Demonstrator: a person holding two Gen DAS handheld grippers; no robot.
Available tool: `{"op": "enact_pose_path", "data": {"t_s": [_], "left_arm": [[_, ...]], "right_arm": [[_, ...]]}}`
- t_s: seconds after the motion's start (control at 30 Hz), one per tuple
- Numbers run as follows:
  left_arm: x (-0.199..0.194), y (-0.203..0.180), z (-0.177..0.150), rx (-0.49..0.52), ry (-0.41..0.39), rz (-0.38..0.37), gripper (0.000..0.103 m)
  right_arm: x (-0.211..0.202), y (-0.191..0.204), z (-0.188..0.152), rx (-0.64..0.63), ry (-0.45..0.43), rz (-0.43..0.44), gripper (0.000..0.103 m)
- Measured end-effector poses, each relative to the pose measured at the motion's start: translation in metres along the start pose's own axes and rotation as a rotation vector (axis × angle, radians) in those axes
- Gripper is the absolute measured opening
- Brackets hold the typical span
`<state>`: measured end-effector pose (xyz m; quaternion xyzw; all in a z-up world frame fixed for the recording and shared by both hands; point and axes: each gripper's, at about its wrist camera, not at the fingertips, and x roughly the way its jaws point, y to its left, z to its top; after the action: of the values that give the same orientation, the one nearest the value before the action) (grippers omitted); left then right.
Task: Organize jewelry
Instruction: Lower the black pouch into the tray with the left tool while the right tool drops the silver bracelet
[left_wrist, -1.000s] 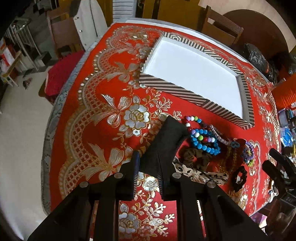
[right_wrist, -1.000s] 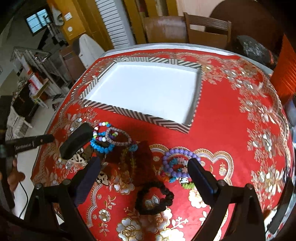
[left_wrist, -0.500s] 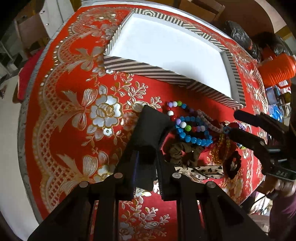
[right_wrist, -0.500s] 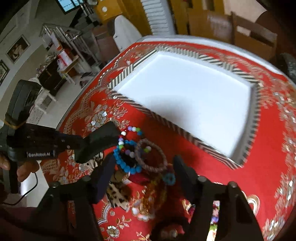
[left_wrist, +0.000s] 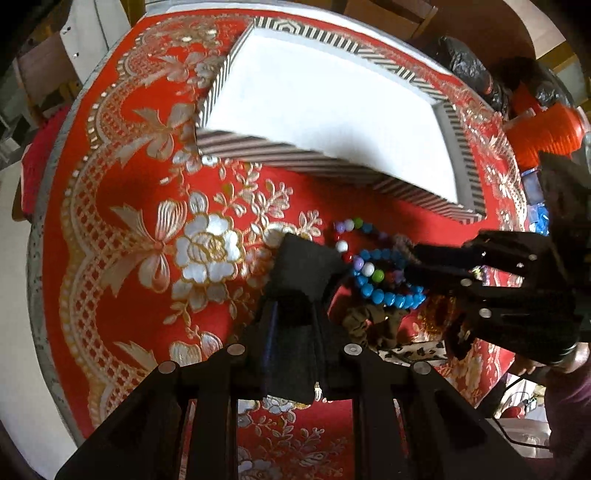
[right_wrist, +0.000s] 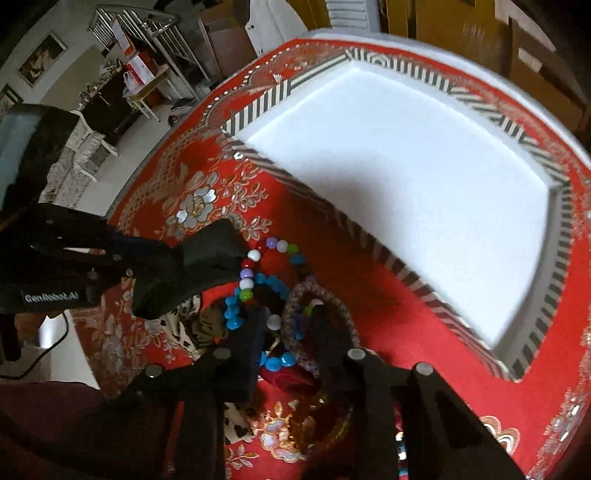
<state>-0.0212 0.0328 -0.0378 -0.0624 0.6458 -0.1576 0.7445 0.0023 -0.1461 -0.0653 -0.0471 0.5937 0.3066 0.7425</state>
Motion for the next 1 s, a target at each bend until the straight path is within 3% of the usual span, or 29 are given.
{"op": "enact_pose_path", "data": {"t_s": [0.03, 0.1, 0.23, 0.47, 0.87, 1.0], "left_arm": [[0.001, 0.001, 0.001, -0.001, 0.005, 0.001, 0.001], [0.008, 0.003, 0.000, -0.006, 0.023, 0.006, 0.003], [0.020, 0.003, -0.002, 0.003, 0.055, 0.025, 0.004], [0.024, 0.003, 0.000, -0.015, 0.041, 0.027, 0.000], [-0.018, -0.005, 0.004, 0.001, -0.067, 0.033, 0.000], [-0.009, -0.005, 0.002, -0.003, -0.029, 0.000, 0.004]], "right_arm": [[0.002, 0.001, 0.000, -0.002, 0.004, -0.001, 0.015], [0.003, 0.004, -0.001, -0.012, 0.006, -0.005, 0.009], [-0.010, -0.002, -0.005, 0.050, -0.044, 0.044, 0.008], [-0.057, -0.017, -0.016, 0.192, -0.196, 0.166, 0.008], [-0.112, -0.039, -0.032, 0.280, -0.348, 0.146, 0.008], [-0.113, -0.041, -0.037, 0.290, -0.359, 0.136, 0.008]]}}
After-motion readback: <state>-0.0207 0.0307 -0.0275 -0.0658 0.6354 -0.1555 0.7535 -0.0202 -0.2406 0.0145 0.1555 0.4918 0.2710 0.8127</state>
